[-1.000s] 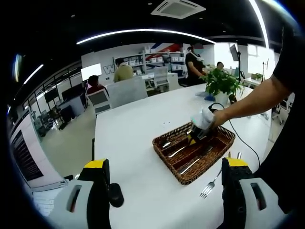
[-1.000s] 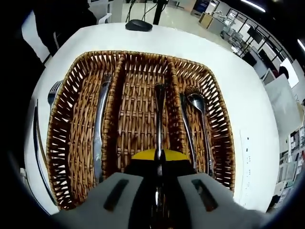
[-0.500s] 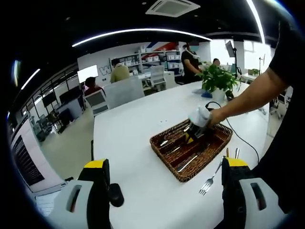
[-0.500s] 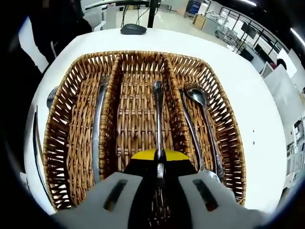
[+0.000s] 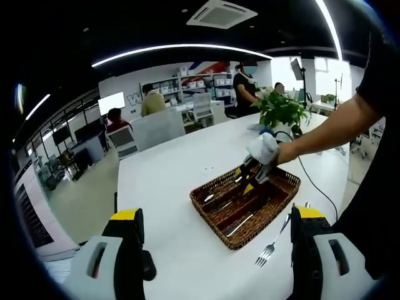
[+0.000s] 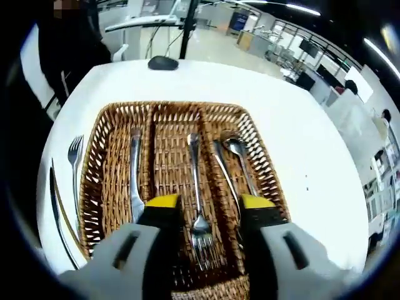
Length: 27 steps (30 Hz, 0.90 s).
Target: Arrange the knives, forks, and spoons in their matching storage slots by inserting each utensil handle-first until every utensil is classified and aligned in the correct compartment
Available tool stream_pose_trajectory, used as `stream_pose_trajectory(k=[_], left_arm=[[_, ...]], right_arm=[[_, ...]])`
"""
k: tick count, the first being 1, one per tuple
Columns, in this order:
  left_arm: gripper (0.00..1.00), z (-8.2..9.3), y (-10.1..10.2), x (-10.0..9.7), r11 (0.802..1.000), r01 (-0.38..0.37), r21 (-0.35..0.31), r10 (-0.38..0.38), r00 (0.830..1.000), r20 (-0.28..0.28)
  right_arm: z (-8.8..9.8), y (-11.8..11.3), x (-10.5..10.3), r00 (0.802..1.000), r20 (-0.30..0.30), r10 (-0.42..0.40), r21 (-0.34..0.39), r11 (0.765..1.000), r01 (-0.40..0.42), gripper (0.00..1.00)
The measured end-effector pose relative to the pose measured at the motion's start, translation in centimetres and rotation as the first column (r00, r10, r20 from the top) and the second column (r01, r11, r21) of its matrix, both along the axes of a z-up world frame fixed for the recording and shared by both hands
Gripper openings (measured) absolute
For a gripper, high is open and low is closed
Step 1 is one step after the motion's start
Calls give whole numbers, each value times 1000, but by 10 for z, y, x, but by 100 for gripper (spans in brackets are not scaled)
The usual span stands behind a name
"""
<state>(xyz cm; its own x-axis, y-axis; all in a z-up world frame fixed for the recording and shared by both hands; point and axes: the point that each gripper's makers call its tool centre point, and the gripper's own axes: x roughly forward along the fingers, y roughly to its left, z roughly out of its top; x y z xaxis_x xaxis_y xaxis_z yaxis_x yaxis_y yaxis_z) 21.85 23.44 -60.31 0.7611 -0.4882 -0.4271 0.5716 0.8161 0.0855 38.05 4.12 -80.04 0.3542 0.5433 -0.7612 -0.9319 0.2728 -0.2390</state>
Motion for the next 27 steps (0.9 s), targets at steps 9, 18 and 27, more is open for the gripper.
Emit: stream_pose_trajectory(k=[9, 18, 27], left_arm=[[99, 8, -27, 8, 998, 37, -58, -35, 999, 36], [99, 14, -41, 18, 995, 80, -66, -75, 995, 65], [99, 1, -40, 22, 994, 88, -64, -84, 995, 60]], right_arm=[[87, -42, -1, 972, 16, -235, 252, 942, 223, 93], [146, -94, -38, 931, -1, -365, 411, 849, 333, 100], [181, -144, -84, 813, -93, -575, 516, 670, 533, 100]])
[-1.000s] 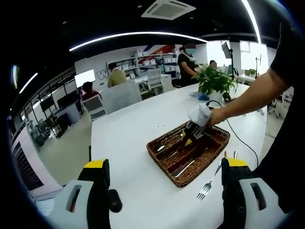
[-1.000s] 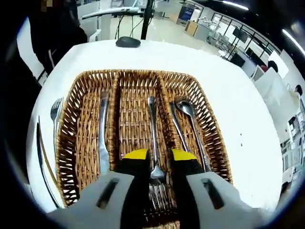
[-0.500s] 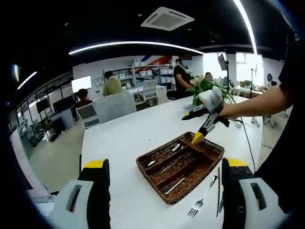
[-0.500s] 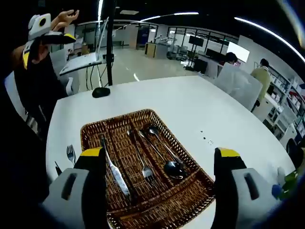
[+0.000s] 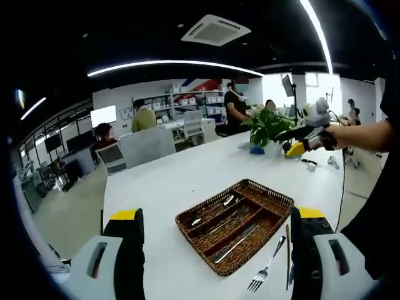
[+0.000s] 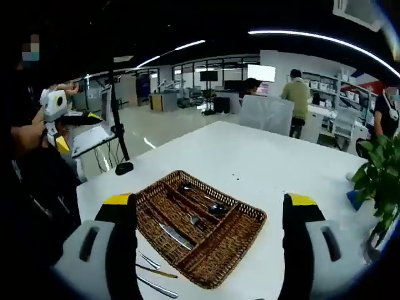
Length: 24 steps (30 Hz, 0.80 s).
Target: Arrange the knives, forks, and spoons in their matching storage slots by inserting each utensil handle-first until every utensil is classified and aligned in the correct compartment
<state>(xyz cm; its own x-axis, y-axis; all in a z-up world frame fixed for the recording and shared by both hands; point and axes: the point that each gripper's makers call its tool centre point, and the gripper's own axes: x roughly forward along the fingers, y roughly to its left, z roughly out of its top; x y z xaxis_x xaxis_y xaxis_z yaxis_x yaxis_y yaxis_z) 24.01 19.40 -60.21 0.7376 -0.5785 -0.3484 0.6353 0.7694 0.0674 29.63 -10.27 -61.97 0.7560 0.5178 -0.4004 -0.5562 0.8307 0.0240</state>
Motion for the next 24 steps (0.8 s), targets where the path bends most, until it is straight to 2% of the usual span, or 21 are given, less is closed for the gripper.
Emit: stream_pose_trajectory(k=[2, 3, 5, 7, 9, 10, 11, 12, 13, 14, 15, 16, 17, 18, 20, 21, 22, 23, 24], left_arm=[[99, -8, 1, -3, 998, -10, -62, 6, 998, -64], [99, -7, 2, -2, 998, -5, -67, 2, 999, -49], [99, -10, 4, -1, 997, -1, -83, -1, 999, -32], [99, -13, 6, 0, 996, -3, -86, 2, 1000, -12], [99, -18, 6, 0, 998, -23, -60, 22, 999, -25], [99, -16, 3, -2, 998, -22, -52, 21, 1000, -21], [99, -9, -1, -5, 999, -21, -42, 21, 1000, 1], [99, -7, -3, -6, 999, -31, -35, 31, 1000, 1], [99, -5, -4, -8, 998, -50, -23, 49, 999, -13], [99, -3, -6, -10, 999, -43, -20, 43, 999, -1], [99, 2, -7, -9, 999, -42, -18, 43, 999, 32], [99, 4, -7, -7, 998, -52, -23, 53, 998, 43], [99, 1, -7, -6, 998, -56, -26, 57, 998, 30], [99, -1, -10, -7, 998, -56, -23, 56, 998, 12], [99, 1, -10, -5, 998, -54, -13, 54, 998, 31], [99, 1, -12, -5, 999, -38, -16, 39, 999, 33], [99, 2, -13, -4, 999, -27, -27, 27, 999, 30], [99, 3, -13, -2, 999, -29, -32, 30, 999, 25], [99, 5, -12, -1, 999, -30, -34, 31, 999, 25]], right_arm=[[-6, -11, -11, 999, -4, -50, -55, 997, 50, 100], [-11, -20, -23, 997, -13, -74, -118, 990, 72, 100], [-9, -19, -31, 998, -7, -68, -119, 991, 66, 100], [-9, -27, -37, 998, 16, -62, -159, 985, 63, 100], [-11, -36, -43, 997, 1, -71, -150, 986, 70, 100], [-10, -32, -48, 997, -34, -67, -84, 994, 64, 99], [-5, -28, -51, 998, -30, -49, -18, 999, 49, 96], [-2, -28, -51, 999, -19, -50, -2, 999, 50, 94], [1, -27, -54, 999, -12, -41, -5, 999, 41, 95], [5, -22, -56, 1000, 3, -19, -7, 1000, 19, 97], [7, -19, -58, 999, 31, 21, -38, 999, -20, 100], [6, -24, -56, 998, 54, 19, -105, 994, -14, 100], [4, -26, -57, 999, 47, 14, -120, 993, -9, 100], [4, -26, -59, 1000, 22, 11, -95, 995, -9, 100], [12, -31, -62, 1000, 12, -27, -40, 999, 28, 100], [13, -31, -62, 999, 17, -31, -37, 999, 32, 100], [21, -31, -60, 997, 64, -35, -16, 999, 36, 100], [24, -37, -59, 994, 75, -76, -28, 997, 78, 100], [23, -45, -59, 990, 58, -128, -47, 990, 131, 100]])
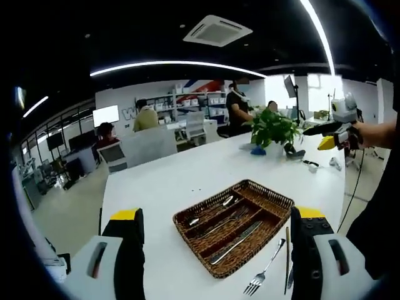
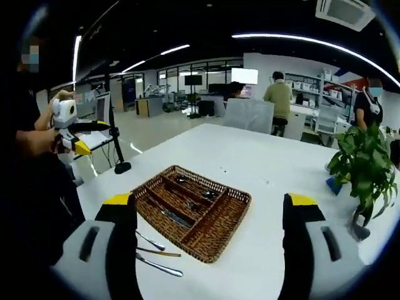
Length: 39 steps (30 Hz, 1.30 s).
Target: Arrange the knives, forks, and spoons in their matching storage slots by inserting each utensil handle-first until every utensil is classified and aligned in the correct compartment
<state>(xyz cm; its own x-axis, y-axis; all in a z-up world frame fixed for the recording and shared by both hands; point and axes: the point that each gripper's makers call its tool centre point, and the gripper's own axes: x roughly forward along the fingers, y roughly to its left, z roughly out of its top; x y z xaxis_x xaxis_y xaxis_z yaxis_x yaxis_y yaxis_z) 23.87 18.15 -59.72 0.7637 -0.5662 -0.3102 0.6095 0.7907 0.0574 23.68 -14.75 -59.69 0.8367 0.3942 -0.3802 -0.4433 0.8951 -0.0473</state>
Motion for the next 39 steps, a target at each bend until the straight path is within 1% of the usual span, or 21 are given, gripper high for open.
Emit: stream_pose_trajectory(k=[1, 2, 3, 5, 6, 7, 11, 13, 15, 18, 20, 22, 25, 26, 28, 29, 31, 32, 34, 37, 39], left_arm=[[99, 6, -1, -1, 1000, 7, 8, -7, 1000, 2], [99, 11, -2, -1, 1000, 21, 3, -21, 1000, 20], [99, 11, -2, 1, 999, 38, -19, -37, 999, 40], [99, 0, 2, 5, 999, 39, -18, -39, 999, -3], [99, -1, 1, 5, 998, 37, -53, -39, 998, -41], [99, 2, 1, 7, 997, 39, -62, -42, 998, -36], [99, 7, 9, 11, 998, 54, 39, -55, 998, 21], [99, 7, 14, 15, 998, 47, 40, -48, 999, 24], [99, 11, 19, 18, 998, 30, 54, -30, 999, 15], [97, 14, 12, 13, 993, 92, 75, -93, 996, 3], [97, 1, 6, 5, 974, 178, 143, -173, 984, -48], [96, -9, 5, 4, 959, 200, 198, -191, 979, -66], [96, -11, -7, -1, 951, 238, 195, -227, 971, -80], [96, -13, -14, -7, 938, 279, 207, -263, 959, -103], [97, -24, -21, -18, 894, 356, 272, -322, 933, -163], [99, -42, -30, -36, 814, 471, 340, -403, 880, -251], [99, -50, -33, -35, 789, 481, 383, -408, 875, -260], [99, -52, -43, -34, 799, 489, 349, -425, 871, -248], [99, -58, -49, -34, 814, 498, 300, -427, 862, -273], [98, -67, -55, -29, 811, 496, 310, -425, 864, -270], [93, -71, -58, -29, 811, 500, 303, -424, 860, -284]], right_arm=[[1, 2, -4, 999, -36, -15, 43, 999, 16, 100], [8, 5, -4, 1000, -16, -11, 72, 997, 12, 100], [13, 3, -4, 1000, 12, -17, 58, 998, 16, 100], [9, 3, -4, 1000, 4, -3, 28, 1000, 3, 100], [6, 2, -5, 1000, -13, 1, 27, 1000, 0, 100], [7, 1, -5, 1000, -9, -4, 29, 1000, 5, 100], [7, -3, -7, 1000, 22, 3, -2, 1000, -3, 100], [0, -7, -6, 1000, 29, 6, -34, 999, -5, 100], [-9, -10, -9, 1000, -24, -12, -13, 1000, 12, 100], [-8, -11, -9, 1000, -10, -6, -15, 1000, 6, 100], [-13, -14, -10, 1000, -25, -17, -21, 1000, 16, 100], [-15, -13, -11, 999, -34, -26, -14, 1000, 25, 100], [-12, -11, -14, 999, -26, -27, -31, 999, 27, 100], [-11, -12, -15, 999, -17, -36, -43, 998, 35, 100], [-9, -23, -15, 997, 5, -77, -88, 993, 77, 100], [-8, -28, -17, 995, 11, -95, -94, 991, 96, 100], [-6, -31, -18, 995, 14, -103, -88, 991, 104, 100], [-3, -33, -19, 994, 14, -108, -84, 991, 108, 100], [-1, -35, -20, 993, 16, -113, -85, 990, 114, 100], [3, -37, -20, 994, 23, -111, -81, 990, 112, 100], [3, -36, -18, 994, 23, -104, -79, 991, 106, 100]])
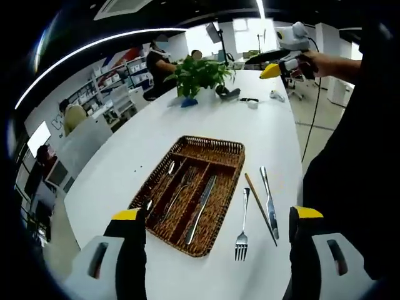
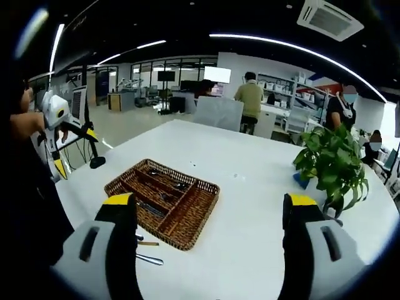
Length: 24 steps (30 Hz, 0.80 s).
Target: Arrange the knives, forks, and spoons in their matching storage slots by inserting each utensil handle-first until every utensil is classified and aligned in the correct compartment
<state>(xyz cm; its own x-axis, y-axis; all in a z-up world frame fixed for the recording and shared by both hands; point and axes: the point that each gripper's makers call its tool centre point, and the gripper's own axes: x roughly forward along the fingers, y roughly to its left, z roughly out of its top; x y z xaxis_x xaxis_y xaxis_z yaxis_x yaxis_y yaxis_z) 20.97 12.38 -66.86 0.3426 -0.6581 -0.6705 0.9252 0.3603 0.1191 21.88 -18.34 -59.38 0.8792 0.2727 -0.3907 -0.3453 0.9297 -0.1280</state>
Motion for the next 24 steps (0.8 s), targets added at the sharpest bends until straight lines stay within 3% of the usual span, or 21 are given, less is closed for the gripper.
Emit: stream_pose_trajectory(k=[3, 8, 9, 11, 17, 21, 24], left_arm=[[95, -13, -5, -3, 1000, 13, 7, -12, 1000, -18], [91, -51, -8, -5, 999, 21, 36, -19, 999, -50], [89, -60, -8, -9, 999, 24, 45, -20, 996, -89], [87, -70, -10, -8, 998, 24, 58, -19, 996, -87], [70, -91, -15, -11, 995, 56, 82, -48, 994, -100], [63, -97, -20, -12, 995, 63, 72, -55, 993, -105], [57, -109, -21, -14, 990, 91, 106, -81, 992, -94]], right_arm=[[-3, 3, 2, 1000, -11, 19, 13, 1000, -19, 100], [-26, 18, -6, 990, -105, 98, 9, 995, -98, 100], [-27, 19, -7, 989, -110, 100, 15, 995, -99, 100], [-33, 20, -8, 986, -137, 96, 27, 995, -93, 100], [-35, 23, -8, 986, -131, 104, 14, 995, -103, 100], [-34, 24, -7, 987, -127, 99, 14, 995, -98, 100], [-36, 26, -7, 987, -126, 99, 15, 995, -98, 100]])
